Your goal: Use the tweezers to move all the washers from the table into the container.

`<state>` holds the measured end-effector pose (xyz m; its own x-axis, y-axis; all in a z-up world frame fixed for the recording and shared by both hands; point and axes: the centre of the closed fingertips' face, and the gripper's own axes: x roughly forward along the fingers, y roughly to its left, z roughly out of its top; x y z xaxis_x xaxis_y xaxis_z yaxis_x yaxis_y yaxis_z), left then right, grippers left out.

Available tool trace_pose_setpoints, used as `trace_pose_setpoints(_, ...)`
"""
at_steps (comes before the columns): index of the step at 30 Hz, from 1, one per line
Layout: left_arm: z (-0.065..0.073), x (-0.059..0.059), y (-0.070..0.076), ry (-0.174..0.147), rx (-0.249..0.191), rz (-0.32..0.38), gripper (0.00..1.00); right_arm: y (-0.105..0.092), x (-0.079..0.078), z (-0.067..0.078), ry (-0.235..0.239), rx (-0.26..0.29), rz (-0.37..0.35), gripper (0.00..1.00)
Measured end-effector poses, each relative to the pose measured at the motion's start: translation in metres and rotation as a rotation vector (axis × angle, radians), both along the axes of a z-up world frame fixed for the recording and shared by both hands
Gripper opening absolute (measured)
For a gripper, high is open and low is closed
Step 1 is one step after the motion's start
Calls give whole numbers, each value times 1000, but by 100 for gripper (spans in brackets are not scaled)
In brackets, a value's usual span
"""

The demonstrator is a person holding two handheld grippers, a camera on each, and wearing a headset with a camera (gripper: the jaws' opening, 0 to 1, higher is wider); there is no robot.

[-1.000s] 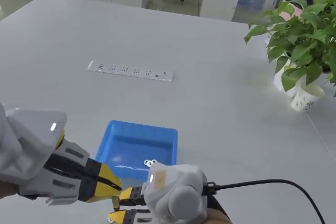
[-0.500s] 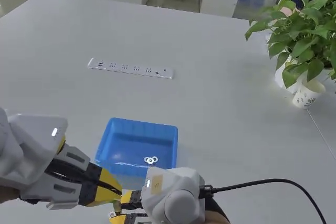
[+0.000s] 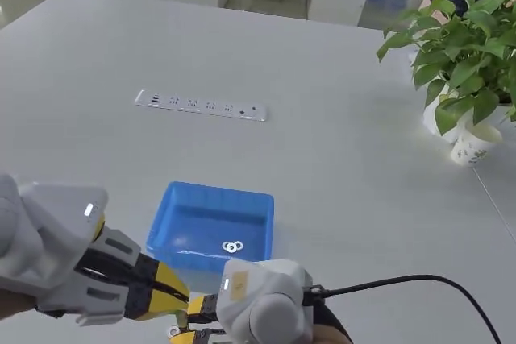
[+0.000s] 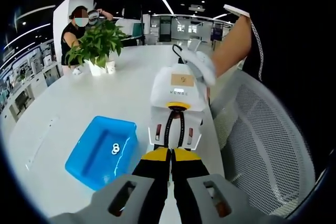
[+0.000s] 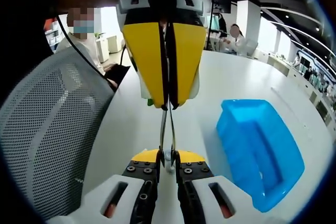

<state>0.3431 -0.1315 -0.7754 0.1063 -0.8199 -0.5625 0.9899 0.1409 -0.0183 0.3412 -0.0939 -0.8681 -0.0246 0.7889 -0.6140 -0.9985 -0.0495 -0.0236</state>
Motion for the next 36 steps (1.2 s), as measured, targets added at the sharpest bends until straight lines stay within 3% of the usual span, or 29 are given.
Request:
trace_pose_setpoints(24, -9, 1, -4, 9, 16, -9, 3, -1, 0, -6, 16, -14, 1, 13)
trace_pose_setpoints(36, -10, 3, -4, 14, 16, -13, 3, -4, 0, -2, 13, 0, -3, 12)
